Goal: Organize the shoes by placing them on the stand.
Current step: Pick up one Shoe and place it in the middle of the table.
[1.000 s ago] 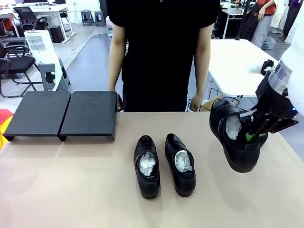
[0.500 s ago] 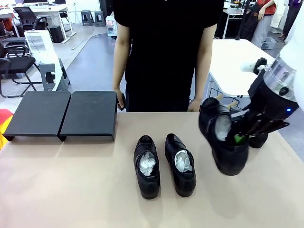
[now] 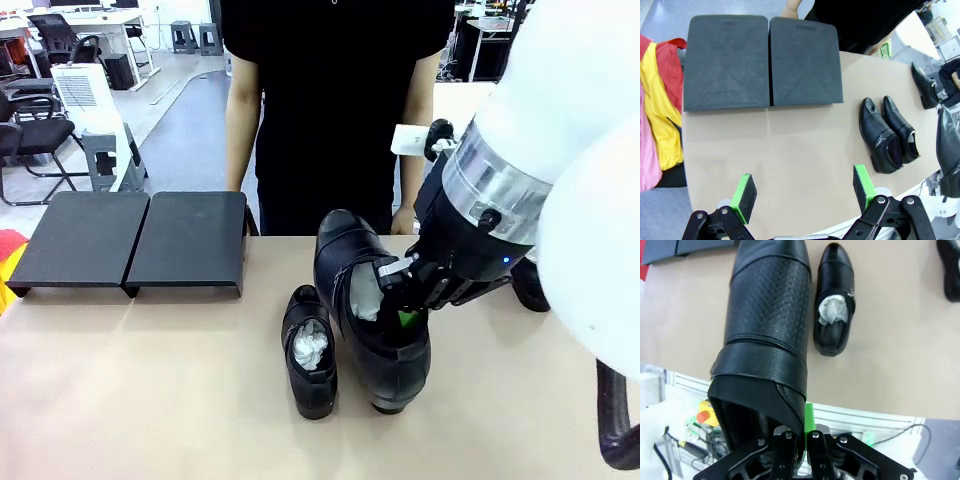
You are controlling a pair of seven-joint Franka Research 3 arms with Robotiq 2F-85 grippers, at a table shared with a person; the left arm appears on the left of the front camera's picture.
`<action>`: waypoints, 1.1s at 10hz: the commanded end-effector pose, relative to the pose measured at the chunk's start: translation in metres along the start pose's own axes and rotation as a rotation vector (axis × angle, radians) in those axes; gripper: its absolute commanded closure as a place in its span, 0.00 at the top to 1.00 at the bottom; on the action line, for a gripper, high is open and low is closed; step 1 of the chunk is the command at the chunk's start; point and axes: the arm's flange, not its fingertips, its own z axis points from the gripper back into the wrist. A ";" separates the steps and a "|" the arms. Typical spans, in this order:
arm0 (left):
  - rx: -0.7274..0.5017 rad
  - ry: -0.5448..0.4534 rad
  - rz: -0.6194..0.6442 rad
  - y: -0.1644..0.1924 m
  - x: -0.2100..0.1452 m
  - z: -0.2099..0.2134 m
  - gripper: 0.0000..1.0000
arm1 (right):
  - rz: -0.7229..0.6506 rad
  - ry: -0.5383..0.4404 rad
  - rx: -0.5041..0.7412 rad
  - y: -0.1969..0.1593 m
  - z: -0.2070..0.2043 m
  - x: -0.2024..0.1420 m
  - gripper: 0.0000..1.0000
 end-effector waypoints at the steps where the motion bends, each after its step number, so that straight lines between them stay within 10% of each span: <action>1: -0.014 0.001 -0.010 0.001 0.000 0.001 1.00 | -0.021 0.006 0.008 -0.023 -0.001 0.007 0.00; 11: -0.014 0.001 -0.010 0.001 0.000 0.001 1.00 | -0.045 -0.024 -0.052 0.177 -0.057 -0.015 0.00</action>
